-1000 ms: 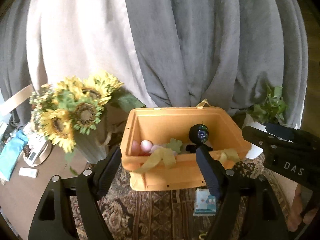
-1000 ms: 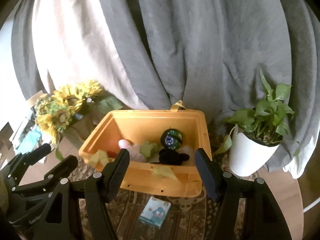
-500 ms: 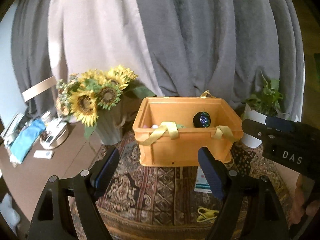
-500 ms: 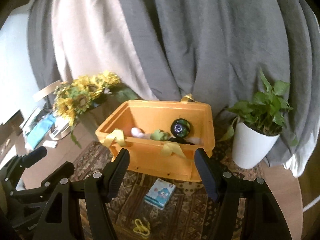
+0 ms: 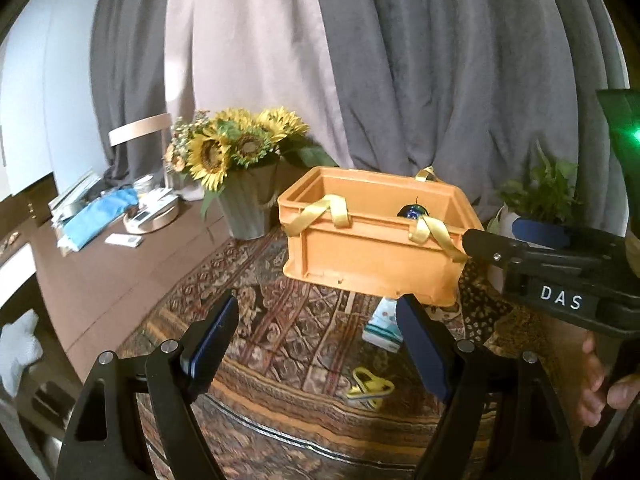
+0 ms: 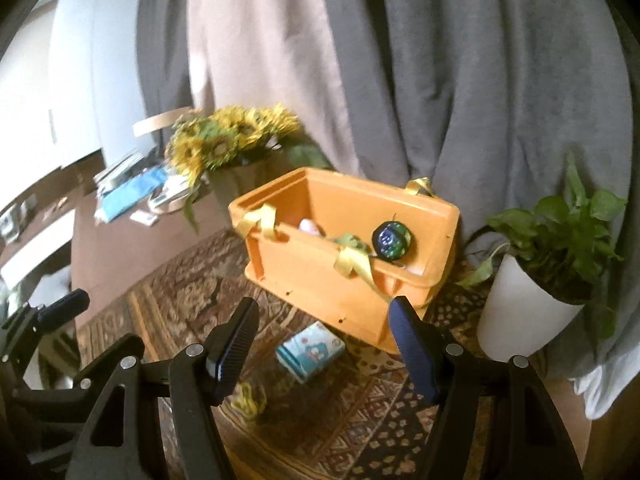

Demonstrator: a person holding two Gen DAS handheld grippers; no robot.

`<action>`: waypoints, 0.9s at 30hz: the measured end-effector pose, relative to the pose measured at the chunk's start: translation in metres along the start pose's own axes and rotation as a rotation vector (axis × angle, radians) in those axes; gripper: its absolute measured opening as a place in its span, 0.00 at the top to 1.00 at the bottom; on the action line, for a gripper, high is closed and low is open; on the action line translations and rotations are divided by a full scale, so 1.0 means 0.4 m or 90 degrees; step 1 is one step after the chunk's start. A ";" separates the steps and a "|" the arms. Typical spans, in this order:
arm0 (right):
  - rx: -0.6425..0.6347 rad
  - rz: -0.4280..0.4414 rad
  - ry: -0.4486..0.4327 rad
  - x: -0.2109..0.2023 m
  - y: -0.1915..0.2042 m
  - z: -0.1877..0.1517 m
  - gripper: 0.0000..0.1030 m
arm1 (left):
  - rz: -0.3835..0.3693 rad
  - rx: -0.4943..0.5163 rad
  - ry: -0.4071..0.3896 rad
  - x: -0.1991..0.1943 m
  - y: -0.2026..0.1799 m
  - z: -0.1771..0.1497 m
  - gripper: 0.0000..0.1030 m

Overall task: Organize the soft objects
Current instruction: 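Withdraw both tools from the crate back toward the rug, then grasp the yellow-blue loop clip with the left tool while the right tool grasps the blue cartoon tissue pack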

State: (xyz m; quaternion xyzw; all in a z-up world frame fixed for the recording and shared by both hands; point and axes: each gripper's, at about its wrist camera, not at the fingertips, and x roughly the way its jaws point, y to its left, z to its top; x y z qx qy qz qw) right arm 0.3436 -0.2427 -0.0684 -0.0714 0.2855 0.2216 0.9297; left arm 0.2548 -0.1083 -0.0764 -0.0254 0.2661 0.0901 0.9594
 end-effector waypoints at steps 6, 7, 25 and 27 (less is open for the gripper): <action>-0.044 0.073 0.019 0.030 -0.016 -0.039 0.34 | 0.034 -0.024 -0.001 -0.027 -0.055 -0.071 0.21; -0.053 0.088 0.028 0.041 -0.017 -0.046 0.34 | 0.037 -0.031 0.001 -0.027 -0.062 -0.084 0.21; -0.202 0.178 0.138 0.267 -0.022 -0.153 0.34 | 0.112 -0.076 0.058 0.105 -0.150 -0.213 0.22; -0.209 0.187 0.142 0.290 -0.026 -0.160 0.34 | 0.107 -0.077 0.073 0.133 -0.161 -0.222 0.22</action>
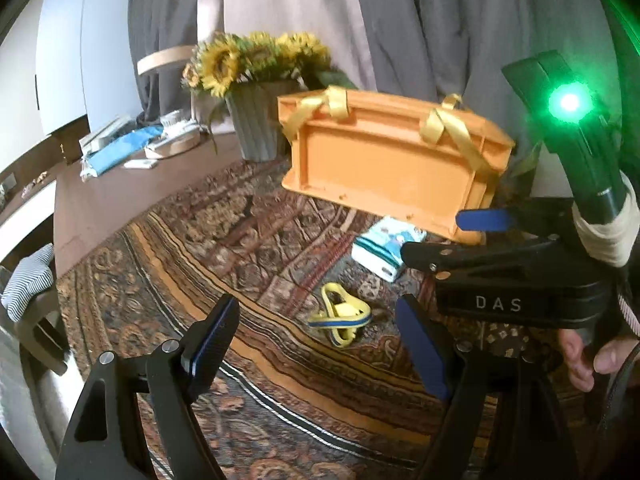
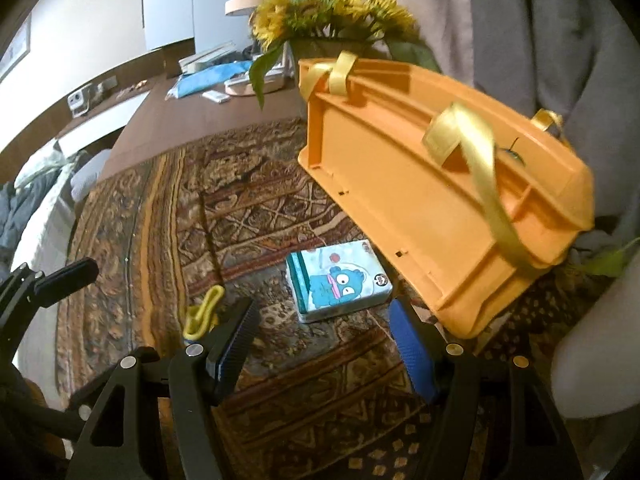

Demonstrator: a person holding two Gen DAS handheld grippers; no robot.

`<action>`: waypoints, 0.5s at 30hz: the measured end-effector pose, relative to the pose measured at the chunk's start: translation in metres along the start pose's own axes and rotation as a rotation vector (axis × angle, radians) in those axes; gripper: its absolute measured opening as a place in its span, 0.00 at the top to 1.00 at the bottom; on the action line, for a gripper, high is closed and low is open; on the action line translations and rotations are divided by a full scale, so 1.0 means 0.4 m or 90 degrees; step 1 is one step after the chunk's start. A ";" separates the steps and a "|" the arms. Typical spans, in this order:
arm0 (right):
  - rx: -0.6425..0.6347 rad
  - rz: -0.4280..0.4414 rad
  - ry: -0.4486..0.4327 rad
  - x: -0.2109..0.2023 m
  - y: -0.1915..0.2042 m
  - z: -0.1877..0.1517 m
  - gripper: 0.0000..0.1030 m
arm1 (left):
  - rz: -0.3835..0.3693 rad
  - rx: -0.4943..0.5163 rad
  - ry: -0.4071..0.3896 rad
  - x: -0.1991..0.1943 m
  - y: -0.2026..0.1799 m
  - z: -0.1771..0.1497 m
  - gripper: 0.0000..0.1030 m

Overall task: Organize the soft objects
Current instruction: 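Grasp the yellow-blue loop clip with the left tool while the right tool grasps the blue cartoon tissue pack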

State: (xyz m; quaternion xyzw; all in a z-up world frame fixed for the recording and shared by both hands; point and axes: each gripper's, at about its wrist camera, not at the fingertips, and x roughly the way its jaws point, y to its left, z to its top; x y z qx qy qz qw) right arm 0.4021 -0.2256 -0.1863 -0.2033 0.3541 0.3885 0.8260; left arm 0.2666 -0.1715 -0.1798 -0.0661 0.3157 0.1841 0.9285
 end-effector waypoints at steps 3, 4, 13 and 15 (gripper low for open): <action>-0.010 0.018 0.008 0.029 -0.012 -0.004 0.34 | 0.001 0.007 0.015 0.032 -0.016 -0.010 0.29; -0.011 0.023 0.009 0.038 -0.016 -0.006 0.34 | 0.002 0.012 0.023 0.046 -0.023 -0.013 0.29; -0.037 0.047 0.023 0.119 -0.033 -0.003 0.34 | 0.018 0.050 0.050 0.112 -0.057 -0.026 0.38; -0.047 0.046 0.027 0.134 -0.035 0.000 0.34 | 0.019 0.058 0.053 0.127 -0.065 -0.022 0.43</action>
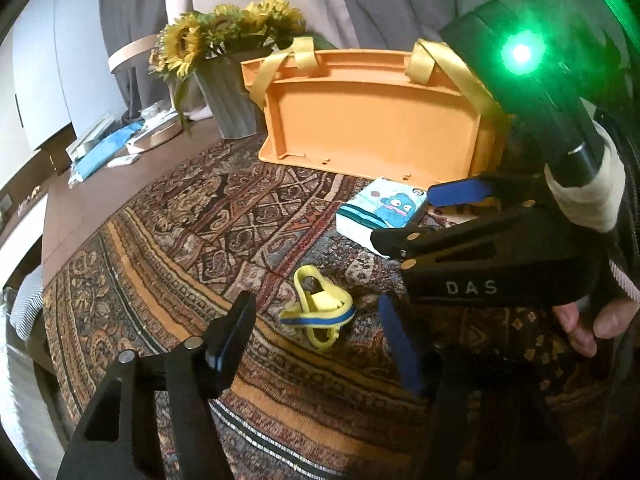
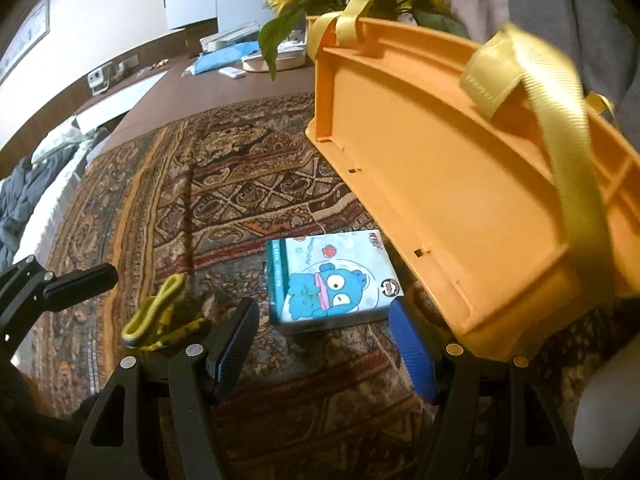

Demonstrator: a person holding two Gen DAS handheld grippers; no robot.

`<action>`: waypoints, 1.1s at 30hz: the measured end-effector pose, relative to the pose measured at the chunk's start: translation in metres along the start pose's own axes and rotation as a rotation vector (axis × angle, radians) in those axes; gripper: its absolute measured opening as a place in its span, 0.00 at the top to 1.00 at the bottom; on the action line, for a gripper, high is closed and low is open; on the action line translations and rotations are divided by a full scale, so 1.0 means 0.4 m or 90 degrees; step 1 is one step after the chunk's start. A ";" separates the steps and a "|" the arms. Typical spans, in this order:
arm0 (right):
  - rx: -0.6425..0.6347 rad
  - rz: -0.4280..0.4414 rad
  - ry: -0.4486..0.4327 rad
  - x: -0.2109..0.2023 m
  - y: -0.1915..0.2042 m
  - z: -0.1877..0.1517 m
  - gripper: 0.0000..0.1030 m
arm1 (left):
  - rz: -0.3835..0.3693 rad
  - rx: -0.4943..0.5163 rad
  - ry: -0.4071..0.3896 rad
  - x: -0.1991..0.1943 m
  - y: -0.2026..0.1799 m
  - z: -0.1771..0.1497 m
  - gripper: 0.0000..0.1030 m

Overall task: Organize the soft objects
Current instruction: 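Grasp the yellow-blue loop clip with the left tool while the right tool grasps the blue cartoon tissue pack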

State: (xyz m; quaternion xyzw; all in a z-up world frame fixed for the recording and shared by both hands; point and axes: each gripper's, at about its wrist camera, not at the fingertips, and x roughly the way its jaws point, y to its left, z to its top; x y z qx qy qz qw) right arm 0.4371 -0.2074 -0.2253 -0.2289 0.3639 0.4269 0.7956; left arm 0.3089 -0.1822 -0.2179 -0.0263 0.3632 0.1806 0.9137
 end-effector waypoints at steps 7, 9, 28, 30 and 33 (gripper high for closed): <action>-0.007 0.012 0.012 0.038 -0.011 0.008 0.34 | -0.011 -0.017 0.040 0.051 0.013 0.007 0.56; -0.014 0.009 0.011 0.046 -0.009 0.011 0.34 | -0.014 -0.023 0.055 0.063 0.018 0.006 0.59; -0.045 -0.050 -0.012 0.054 0.019 0.027 0.18 | 0.002 -0.071 0.037 0.035 0.076 0.024 0.70; -0.051 -0.046 -0.011 0.058 0.024 0.027 0.18 | 0.005 -0.071 0.036 0.036 0.080 0.025 0.70; -0.057 -0.062 -0.015 0.061 0.036 0.037 0.18 | 0.006 -0.075 0.039 0.037 0.086 0.023 0.70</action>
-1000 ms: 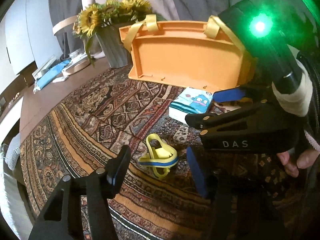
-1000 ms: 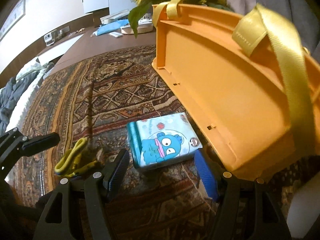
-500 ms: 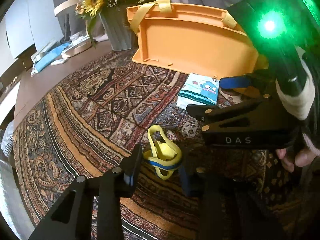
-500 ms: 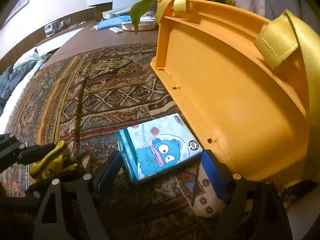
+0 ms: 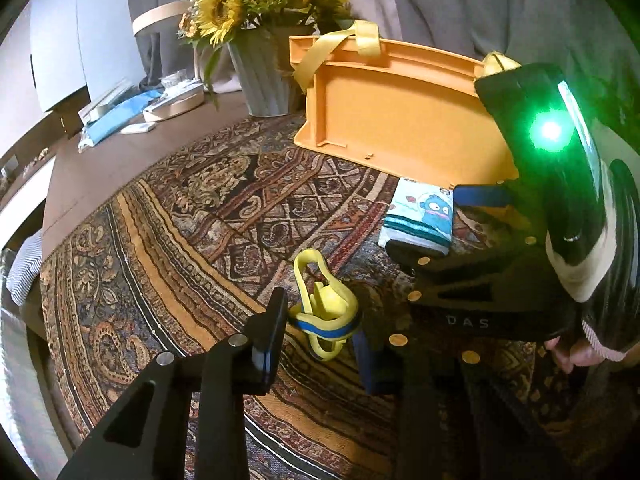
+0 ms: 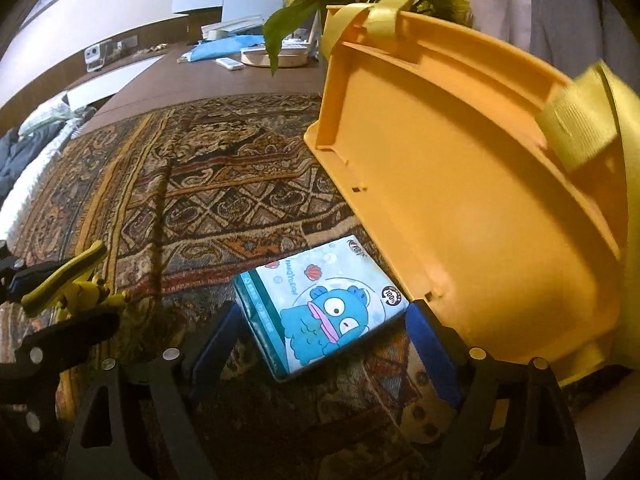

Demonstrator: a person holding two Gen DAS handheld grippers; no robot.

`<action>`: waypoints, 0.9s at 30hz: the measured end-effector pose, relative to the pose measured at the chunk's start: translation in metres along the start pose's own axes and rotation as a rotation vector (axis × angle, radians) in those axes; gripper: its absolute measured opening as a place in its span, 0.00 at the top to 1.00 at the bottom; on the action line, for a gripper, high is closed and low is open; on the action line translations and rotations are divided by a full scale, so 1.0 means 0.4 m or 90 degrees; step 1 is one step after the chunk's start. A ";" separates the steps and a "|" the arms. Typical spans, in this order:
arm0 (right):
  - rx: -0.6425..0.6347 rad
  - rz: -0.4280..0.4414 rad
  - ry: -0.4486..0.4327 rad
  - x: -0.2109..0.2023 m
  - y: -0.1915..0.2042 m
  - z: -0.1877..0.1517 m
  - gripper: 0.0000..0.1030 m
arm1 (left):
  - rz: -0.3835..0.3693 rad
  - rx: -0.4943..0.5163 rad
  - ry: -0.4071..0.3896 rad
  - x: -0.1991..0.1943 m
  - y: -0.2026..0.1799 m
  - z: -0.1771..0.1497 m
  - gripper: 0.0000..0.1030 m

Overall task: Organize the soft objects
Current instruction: 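Grasp the yellow-blue loop clip with the left tool while the right tool grasps the blue cartoon tissue pack, then lift the clip and tissue pack with both tools and carry them over the crate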

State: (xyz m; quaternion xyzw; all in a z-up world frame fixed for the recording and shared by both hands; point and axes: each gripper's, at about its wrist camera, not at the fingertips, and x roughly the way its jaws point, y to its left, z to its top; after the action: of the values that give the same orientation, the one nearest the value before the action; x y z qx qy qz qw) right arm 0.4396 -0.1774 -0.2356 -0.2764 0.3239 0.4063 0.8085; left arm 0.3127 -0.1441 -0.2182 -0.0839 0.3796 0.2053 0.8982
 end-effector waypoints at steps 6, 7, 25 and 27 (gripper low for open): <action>0.013 -0.002 0.002 0.018 0.014 0.010 0.16 | 0.011 -0.013 -0.005 0.003 0.024 0.007 0.70; 0.016 -0.003 0.003 0.021 0.015 0.012 0.16 | 0.016 -0.013 -0.005 0.006 0.029 0.008 0.70; 0.056 -0.016 -0.018 -0.001 0.025 0.019 0.14 | 0.020 -0.043 -0.006 0.009 0.077 0.015 0.70; 0.066 -0.024 -0.028 -0.024 0.026 0.017 0.14 | 0.019 -0.044 -0.011 0.002 0.081 0.018 0.70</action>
State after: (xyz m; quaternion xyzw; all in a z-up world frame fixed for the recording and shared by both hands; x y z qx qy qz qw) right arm 0.4286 -0.1718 -0.2260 -0.2311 0.3212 0.3794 0.8364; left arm 0.3038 -0.1126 -0.2135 -0.1073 0.3661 0.2325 0.8947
